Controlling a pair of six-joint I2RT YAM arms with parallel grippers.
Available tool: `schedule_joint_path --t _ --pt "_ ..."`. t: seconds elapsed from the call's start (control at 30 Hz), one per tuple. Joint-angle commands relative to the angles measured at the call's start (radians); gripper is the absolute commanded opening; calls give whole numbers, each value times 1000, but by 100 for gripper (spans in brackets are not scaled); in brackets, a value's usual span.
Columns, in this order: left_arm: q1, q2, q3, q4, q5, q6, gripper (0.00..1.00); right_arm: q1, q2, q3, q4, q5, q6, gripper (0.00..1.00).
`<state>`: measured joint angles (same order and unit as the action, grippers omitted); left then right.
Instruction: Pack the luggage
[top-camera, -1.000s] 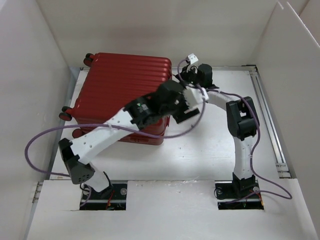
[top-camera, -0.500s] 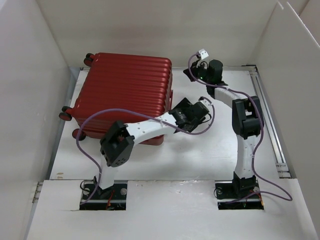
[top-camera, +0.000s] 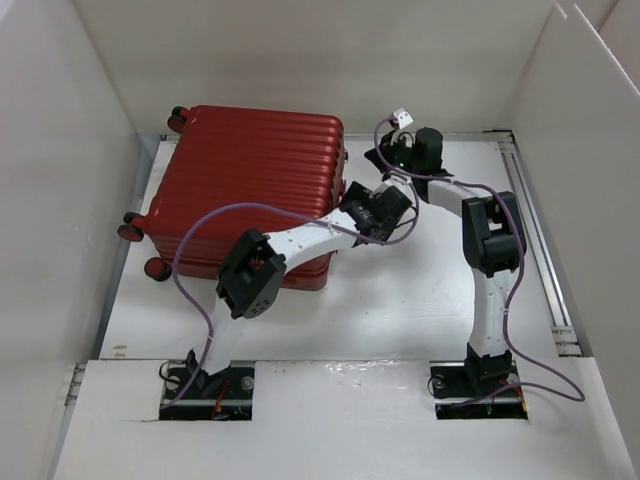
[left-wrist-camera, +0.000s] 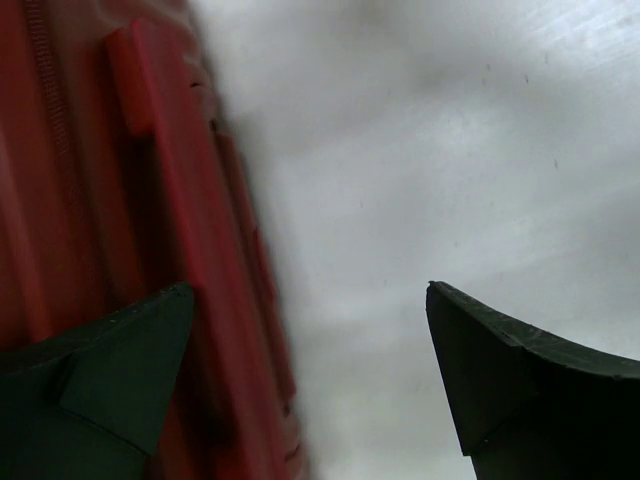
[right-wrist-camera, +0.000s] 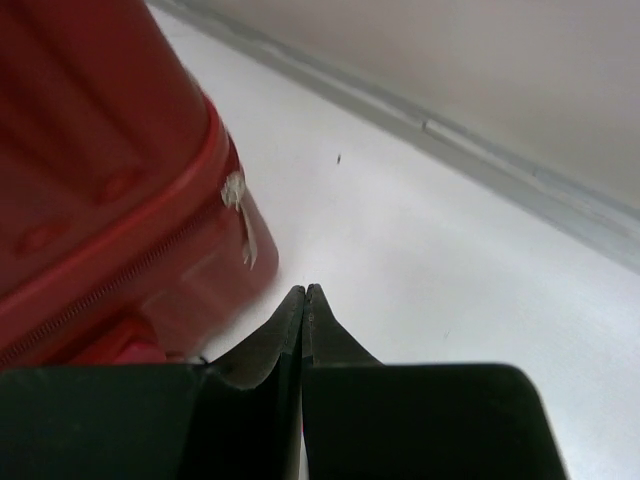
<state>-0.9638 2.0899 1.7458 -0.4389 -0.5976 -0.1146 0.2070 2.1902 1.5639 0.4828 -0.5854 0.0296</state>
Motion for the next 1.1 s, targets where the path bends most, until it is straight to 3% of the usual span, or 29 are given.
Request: schedule_joint_path --t 0.0,0.23,0.53,0.6,0.63,0.67,0.7,0.73,0.87,0.93,1.0,1.03,1.07 --pt "71 87 63 -80 42 -68 100 0 -53 -47 37 -31 -30 0" --pt "99 212 98 -80 -109 -102 100 0 -107 -122 56 -60 -51 0" --pt "168 369 107 -116 191 -56 96 -11 -138 -179 68 -60 -39 0" --pt "168 386 139 -155 260 -56 85 -24 -152 -188 68 -60 -39 0" --pt "168 386 139 -135 310 -19 72 -24 -167 -205 68 -60 -39 0" --pt "178 372 130 -135 347 16 51 -37 -178 -224 68 -60 -30 0" --pt "188 363 121 -135 387 27 5 -37 -202 -237 68 -60 -30 0" --pt "188 363 109 -150 434 27 0 -46 -217 -248 68 -51 -30 0" --pt "206 334 22 -150 553 118 0 -55 -308 -318 86 -41 -20 0" --pt "188 248 -52 -106 616 265 0 -67 -372 -373 86 -30 -20 0" --pt "125 68 -265 17 558 419 0 -89 -420 -415 86 -30 4 0" --pt "34 2 -354 53 524 502 0 -89 -467 -460 86 -30 4 0" --pt "-5 -60 -506 71 504 652 0 -103 -492 -484 86 -30 4 0"
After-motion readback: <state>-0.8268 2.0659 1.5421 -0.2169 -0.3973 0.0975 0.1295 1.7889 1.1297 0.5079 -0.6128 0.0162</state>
